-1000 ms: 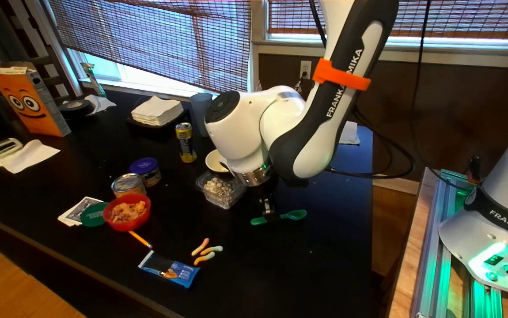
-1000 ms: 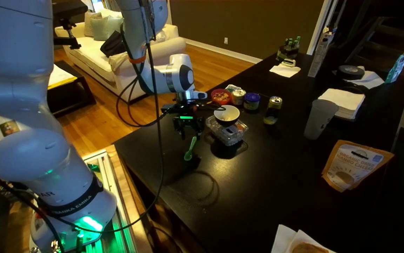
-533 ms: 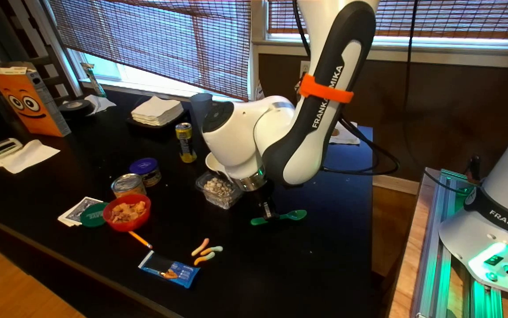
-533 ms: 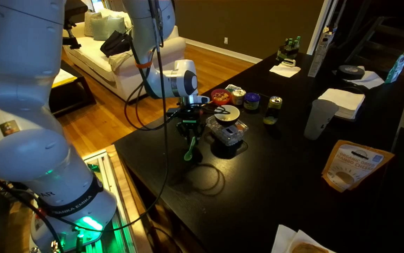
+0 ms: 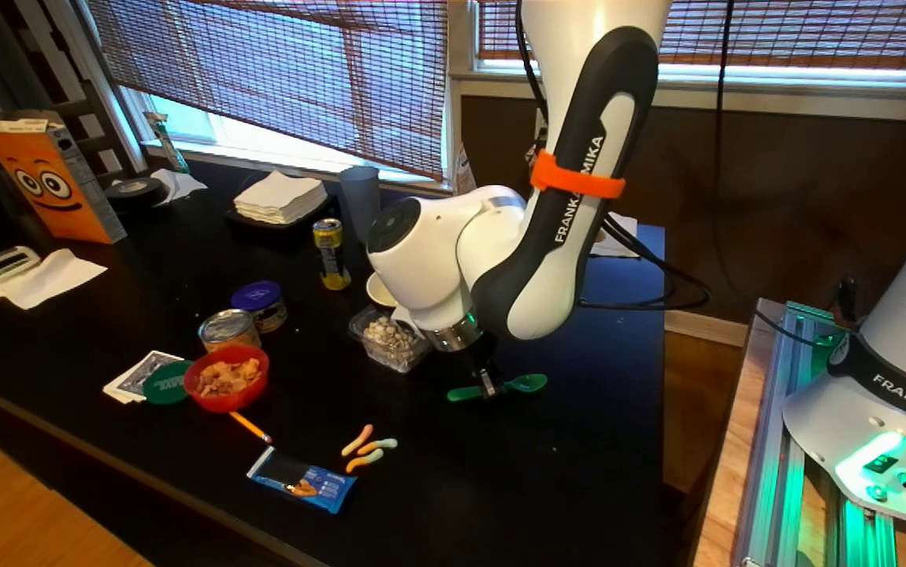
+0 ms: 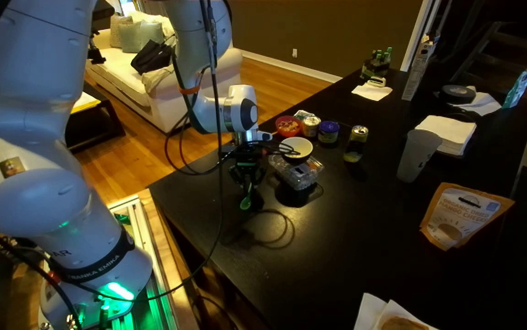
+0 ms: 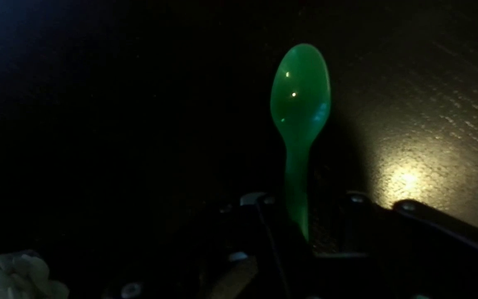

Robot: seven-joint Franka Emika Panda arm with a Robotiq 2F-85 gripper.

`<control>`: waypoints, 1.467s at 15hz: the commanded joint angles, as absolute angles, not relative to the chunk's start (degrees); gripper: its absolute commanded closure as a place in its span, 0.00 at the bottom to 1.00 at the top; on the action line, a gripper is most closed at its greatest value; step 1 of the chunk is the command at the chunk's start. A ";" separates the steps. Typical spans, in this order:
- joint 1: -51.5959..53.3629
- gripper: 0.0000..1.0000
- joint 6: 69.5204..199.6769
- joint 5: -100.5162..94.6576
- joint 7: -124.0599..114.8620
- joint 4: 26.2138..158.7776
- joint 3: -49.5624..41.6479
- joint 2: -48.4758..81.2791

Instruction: Put the spoon in the bowl

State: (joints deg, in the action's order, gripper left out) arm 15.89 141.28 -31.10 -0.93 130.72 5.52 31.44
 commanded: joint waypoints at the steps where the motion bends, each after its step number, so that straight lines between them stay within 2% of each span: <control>1: 15.63 1.00 140.47 -29.31 2.05 129.95 5.82 31.46; 2: 16.06 1.00 139.61 -28.32 0.67 130.01 5.98 30.05; 3: 16.05 0.96 139.26 -27.07 0.37 130.27 6.53 28.32; 13: 13.47 0.96 140.89 -5.44 -0.11 129.73 12.31 10.90; 22: 12.34 0.96 151.81 -21.37 -13.20 128.70 4.08 9.56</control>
